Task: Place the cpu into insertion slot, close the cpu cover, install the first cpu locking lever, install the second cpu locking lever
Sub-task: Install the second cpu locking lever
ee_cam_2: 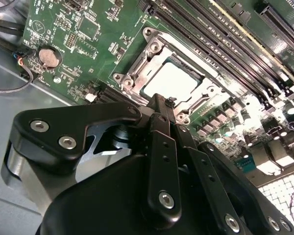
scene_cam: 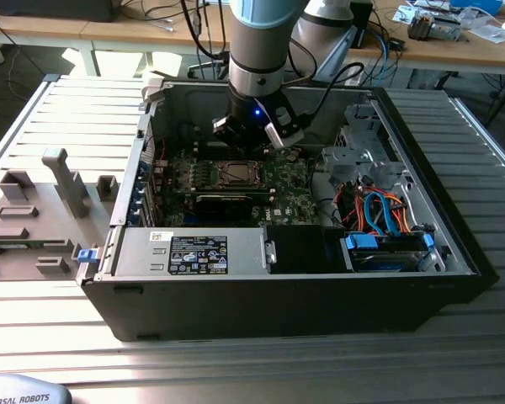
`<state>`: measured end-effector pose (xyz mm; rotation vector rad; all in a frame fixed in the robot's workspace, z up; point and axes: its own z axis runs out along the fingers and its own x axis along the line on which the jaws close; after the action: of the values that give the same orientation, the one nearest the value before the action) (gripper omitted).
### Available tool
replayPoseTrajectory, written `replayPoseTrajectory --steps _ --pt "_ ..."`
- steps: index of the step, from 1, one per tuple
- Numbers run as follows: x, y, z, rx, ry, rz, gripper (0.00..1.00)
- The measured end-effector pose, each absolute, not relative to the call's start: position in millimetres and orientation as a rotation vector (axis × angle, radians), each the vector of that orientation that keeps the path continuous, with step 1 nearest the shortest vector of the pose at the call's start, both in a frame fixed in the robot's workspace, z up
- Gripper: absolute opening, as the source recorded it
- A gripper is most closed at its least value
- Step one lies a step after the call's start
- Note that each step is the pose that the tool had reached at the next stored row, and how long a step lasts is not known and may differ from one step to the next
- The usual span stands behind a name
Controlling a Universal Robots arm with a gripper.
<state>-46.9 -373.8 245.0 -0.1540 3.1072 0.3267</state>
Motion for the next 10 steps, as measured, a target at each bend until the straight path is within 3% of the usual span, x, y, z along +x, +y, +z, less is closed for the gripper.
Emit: replayPoseTrajectory --steps 10 --pt "-48.0 -383.3 244.0 -0.154 3.107 0.327 0.11"
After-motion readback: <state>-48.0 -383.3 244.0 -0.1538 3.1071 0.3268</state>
